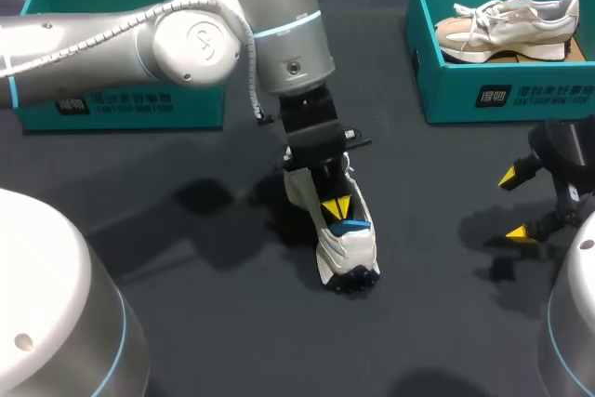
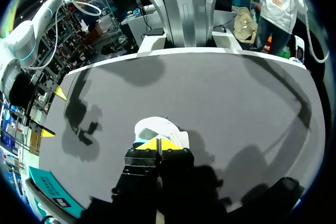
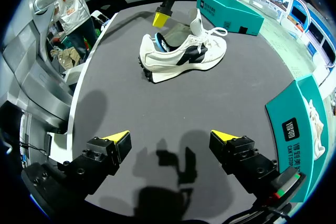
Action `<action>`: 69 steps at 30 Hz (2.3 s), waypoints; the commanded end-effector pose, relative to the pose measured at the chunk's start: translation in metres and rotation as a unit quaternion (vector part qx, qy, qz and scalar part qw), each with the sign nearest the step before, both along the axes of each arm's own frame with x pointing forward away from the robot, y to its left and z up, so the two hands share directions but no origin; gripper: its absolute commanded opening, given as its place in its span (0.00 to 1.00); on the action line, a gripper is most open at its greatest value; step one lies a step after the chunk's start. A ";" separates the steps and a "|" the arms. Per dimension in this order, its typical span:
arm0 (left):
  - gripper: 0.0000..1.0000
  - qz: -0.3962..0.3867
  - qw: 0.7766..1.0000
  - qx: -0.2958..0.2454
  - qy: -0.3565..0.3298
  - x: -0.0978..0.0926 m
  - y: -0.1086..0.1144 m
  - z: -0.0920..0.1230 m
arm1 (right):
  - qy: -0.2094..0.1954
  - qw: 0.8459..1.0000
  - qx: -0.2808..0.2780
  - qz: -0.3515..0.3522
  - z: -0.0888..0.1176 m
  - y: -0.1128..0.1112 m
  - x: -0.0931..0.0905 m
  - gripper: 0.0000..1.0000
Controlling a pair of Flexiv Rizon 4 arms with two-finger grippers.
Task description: Take the shoe out of the shoebox, open the shoe tongue, remove and reinsert the insole, then place the shoe into the shoebox
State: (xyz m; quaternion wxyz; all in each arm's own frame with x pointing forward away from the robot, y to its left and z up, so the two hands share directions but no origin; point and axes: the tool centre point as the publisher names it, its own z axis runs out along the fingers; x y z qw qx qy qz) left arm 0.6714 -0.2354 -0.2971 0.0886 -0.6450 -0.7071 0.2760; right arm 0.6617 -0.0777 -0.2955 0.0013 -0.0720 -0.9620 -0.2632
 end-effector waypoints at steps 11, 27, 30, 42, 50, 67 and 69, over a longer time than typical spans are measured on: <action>0.00 0.001 0.999 0.034 0.000 -0.001 -0.017 -0.028 | -0.001 1.000 -0.001 -0.001 0.000 0.000 -0.001 1.00; 0.00 0.002 0.998 0.069 -0.009 -0.011 -0.010 -0.068 | -0.001 1.000 -0.001 -0.001 0.000 0.000 -0.001 1.00; 0.00 0.015 0.997 0.075 -0.024 -0.007 -0.010 -0.077 | -0.001 1.000 -0.001 -0.001 0.000 0.000 -0.001 1.00; 0.00 0.018 0.998 0.037 -0.040 0.003 -0.004 -0.036 | -0.001 1.000 -0.001 -0.001 0.000 0.000 -0.001 1.00; 0.00 -0.005 0.997 0.067 -0.040 -0.011 -0.008 -0.066 | -0.001 1.000 -0.001 -0.001 0.000 0.000 -0.001 1.00; 0.00 0.047 0.989 0.073 -0.116 0.016 0.003 -0.095 | -0.001 1.000 -0.001 -0.001 0.000 0.000 -0.001 1.00; 0.00 0.049 0.990 0.062 -0.116 0.018 0.003 -0.083 | -0.001 1.000 -0.001 -0.001 0.000 0.000 -0.001 1.00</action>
